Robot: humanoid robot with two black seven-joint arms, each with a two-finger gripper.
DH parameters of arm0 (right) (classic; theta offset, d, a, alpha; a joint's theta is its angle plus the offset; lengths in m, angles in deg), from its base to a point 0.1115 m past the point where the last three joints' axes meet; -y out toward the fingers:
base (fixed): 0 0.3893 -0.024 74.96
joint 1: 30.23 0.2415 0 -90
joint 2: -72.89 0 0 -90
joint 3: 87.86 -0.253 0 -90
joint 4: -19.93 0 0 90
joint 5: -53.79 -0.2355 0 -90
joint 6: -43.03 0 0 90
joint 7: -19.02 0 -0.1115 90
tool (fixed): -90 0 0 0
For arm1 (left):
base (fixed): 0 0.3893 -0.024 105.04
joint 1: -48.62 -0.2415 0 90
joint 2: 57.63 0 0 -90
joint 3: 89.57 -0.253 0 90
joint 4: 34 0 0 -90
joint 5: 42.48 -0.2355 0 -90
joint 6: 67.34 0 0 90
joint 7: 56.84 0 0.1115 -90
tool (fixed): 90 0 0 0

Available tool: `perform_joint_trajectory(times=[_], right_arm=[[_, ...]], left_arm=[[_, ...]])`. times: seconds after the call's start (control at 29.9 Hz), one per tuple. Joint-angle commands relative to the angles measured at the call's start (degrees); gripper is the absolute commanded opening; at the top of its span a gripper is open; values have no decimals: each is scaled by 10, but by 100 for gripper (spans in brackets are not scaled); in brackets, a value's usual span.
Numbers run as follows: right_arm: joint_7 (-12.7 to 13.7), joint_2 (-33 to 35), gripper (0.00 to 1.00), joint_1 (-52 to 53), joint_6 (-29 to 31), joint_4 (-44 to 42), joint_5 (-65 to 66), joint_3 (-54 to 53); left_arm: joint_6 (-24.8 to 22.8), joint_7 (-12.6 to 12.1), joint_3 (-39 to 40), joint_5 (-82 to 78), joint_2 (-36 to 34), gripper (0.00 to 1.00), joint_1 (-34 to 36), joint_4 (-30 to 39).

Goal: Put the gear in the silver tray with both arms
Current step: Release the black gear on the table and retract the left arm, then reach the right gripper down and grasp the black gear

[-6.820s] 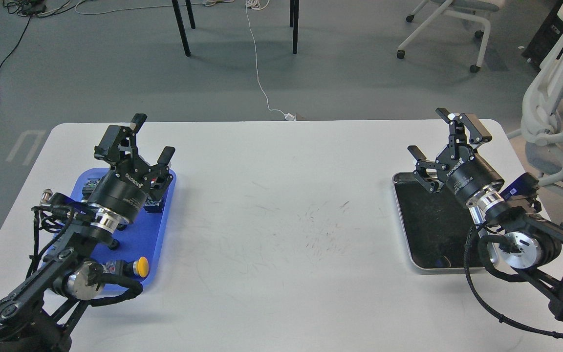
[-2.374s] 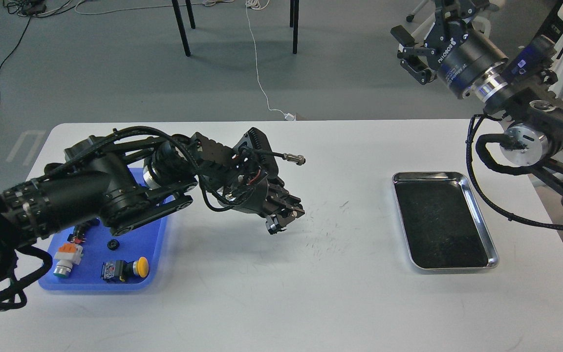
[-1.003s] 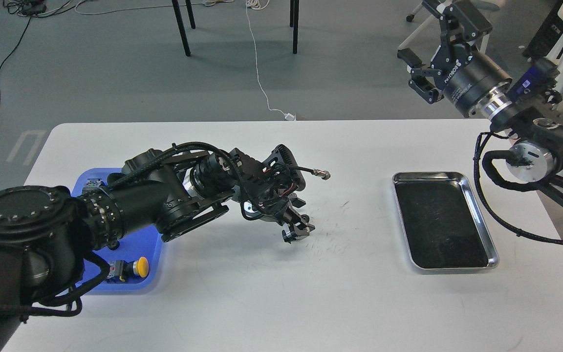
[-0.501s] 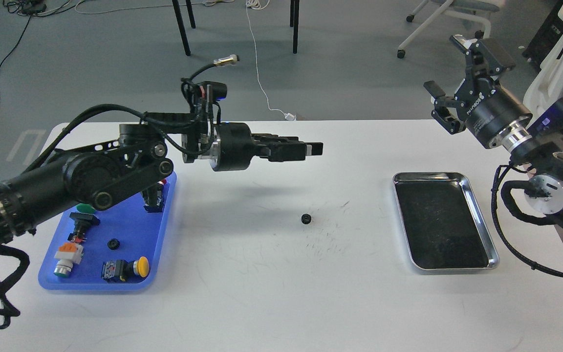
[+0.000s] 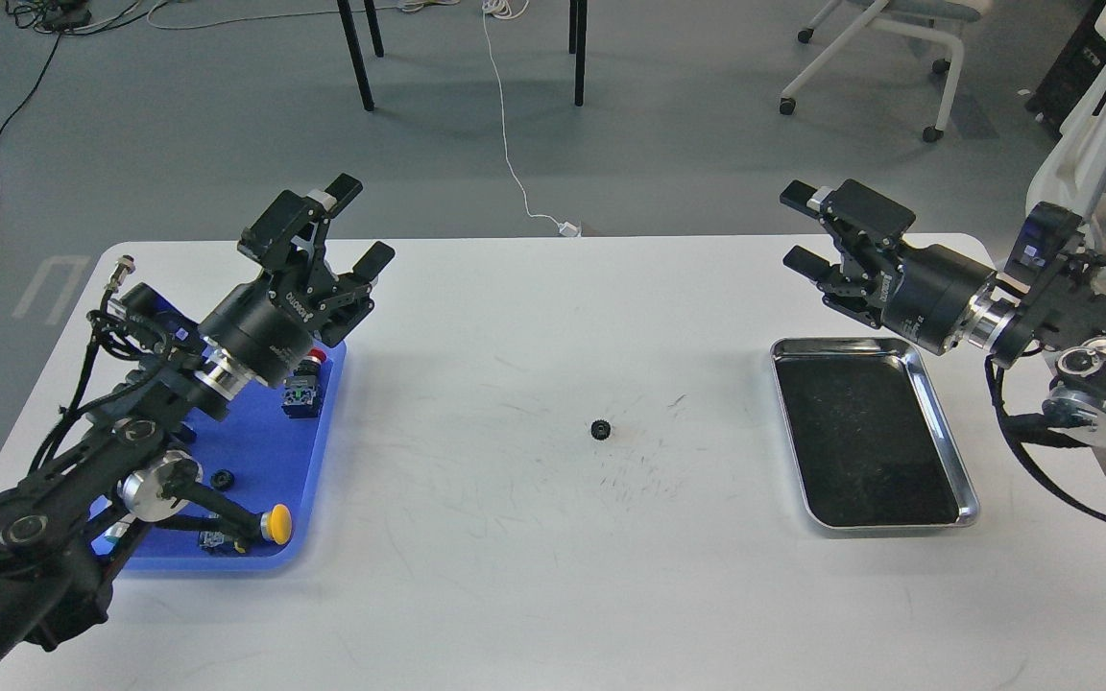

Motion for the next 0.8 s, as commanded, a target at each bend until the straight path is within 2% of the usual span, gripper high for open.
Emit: perform_joint_trajectory(times=[0.0, 0.13, 0.2, 0.4, 0.57, 0.77], right_arm=[[0, -18, 99, 154, 14, -23, 118, 181], [0, -112, 99, 284, 14, -61, 195, 363], [0, -155, 99, 315, 14, -75, 225, 416], [0, -273, 97, 323, 12, -128, 271, 476], [0, -330, 91, 322, -4, -149, 271, 520], [0, -375, 75, 318, -50, -162, 271, 565]], left_arm=[[0, 0, 30, 62, 8, 98, -20, 4], [0, 0, 33, 74, 9, 98, -20, 4], [0, 0, 32, 74, 10, 98, -20, 5], [3, 0, 32, 74, 18, 98, -20, 16], [4, 0, 32, 74, 16, 98, -21, 25], [3, 0, 32, 74, 16, 98, -22, 26]])
